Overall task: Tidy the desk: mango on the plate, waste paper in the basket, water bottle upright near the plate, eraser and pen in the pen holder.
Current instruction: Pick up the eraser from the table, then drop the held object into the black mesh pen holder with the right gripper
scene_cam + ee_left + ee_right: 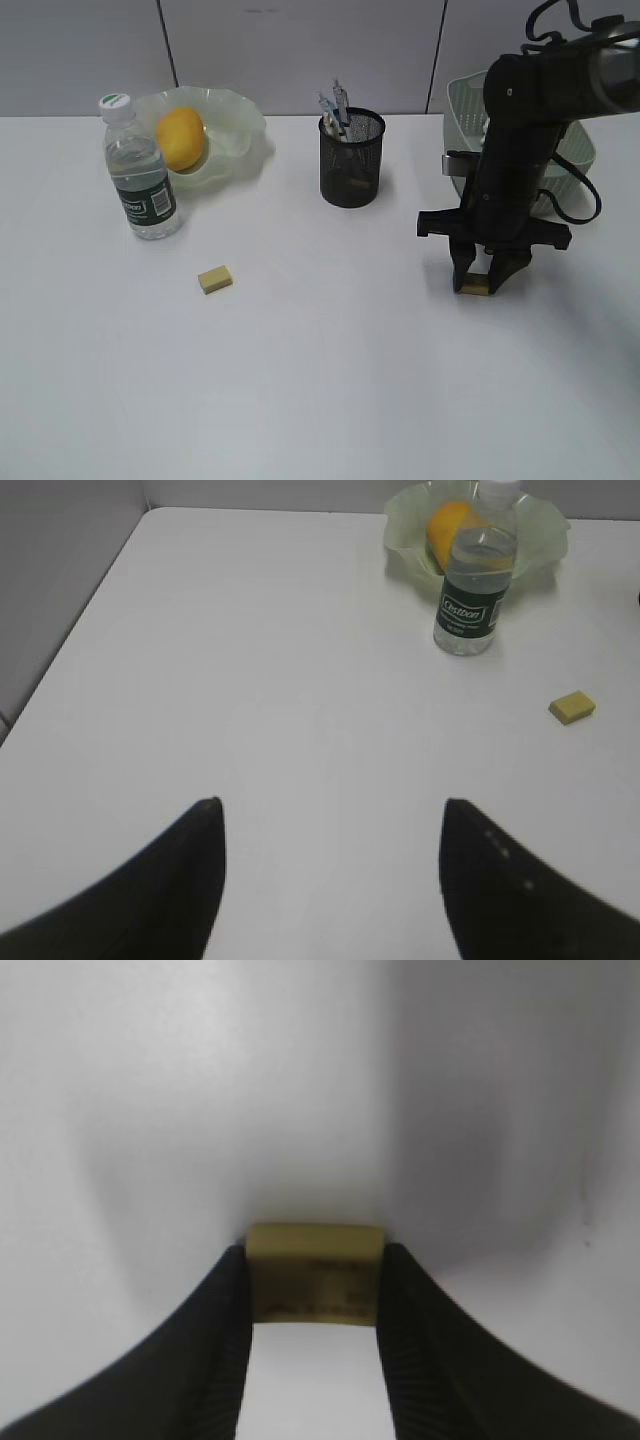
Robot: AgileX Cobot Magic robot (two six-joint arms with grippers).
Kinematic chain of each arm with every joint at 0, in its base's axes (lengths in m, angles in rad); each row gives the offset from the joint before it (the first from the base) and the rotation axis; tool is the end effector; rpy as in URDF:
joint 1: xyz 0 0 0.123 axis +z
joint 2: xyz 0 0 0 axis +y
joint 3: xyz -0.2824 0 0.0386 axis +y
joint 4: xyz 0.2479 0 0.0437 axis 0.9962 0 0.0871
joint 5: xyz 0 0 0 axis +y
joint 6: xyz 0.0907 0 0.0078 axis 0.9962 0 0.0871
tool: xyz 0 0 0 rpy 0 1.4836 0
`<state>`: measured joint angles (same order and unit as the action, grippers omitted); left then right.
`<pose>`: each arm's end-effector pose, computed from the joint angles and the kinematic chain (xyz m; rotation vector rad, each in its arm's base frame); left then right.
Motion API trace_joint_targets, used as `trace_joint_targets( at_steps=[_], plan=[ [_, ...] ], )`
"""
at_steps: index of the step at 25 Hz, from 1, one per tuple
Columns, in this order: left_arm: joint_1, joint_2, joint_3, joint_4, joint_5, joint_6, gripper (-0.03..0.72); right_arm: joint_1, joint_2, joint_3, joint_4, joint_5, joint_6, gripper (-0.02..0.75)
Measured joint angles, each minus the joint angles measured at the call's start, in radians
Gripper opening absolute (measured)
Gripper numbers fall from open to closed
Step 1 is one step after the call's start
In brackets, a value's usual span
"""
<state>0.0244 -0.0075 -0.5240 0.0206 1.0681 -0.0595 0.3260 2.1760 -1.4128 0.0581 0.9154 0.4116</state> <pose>-0.0092 0.0014 0.2831 -0.0861 2.0182 0.0023 0.3774 0.1320 0.1026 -0.1885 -3.0997 -0.0547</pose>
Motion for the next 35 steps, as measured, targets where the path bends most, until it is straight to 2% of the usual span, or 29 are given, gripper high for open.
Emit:
trace_joint_targets(
  at_steps=[5, 19, 25, 32, 35],
  plan=[
    [0.000, 0.000, 0.000, 0.000, 0.000, 0.000, 0.508, 0.000, 0.000, -0.020, 0.000, 0.028, -0.001, 0.311],
    [0.000, 0.000, 0.000, 0.000, 0.000, 0.000, 0.508, 0.008, 0.000, -0.234, 0.018, 0.276, -0.104, 0.311],
    [0.000, 0.000, 0.000, 0.000, 0.000, 0.000, 0.508, 0.050, 0.000, -0.372, 0.030, 0.298, -0.156, 0.310],
    [0.000, 0.000, 0.000, 0.000, 0.000, 0.000, 0.506, 0.053, 0.000, -0.582, 0.041, 0.297, -0.182, 0.310],
    [0.000, 0.000, 0.000, 0.000, 0.000, 0.000, 0.505, 0.053, 0.000, -0.650, 0.076, 0.240, -0.193, 0.310]
  ],
)
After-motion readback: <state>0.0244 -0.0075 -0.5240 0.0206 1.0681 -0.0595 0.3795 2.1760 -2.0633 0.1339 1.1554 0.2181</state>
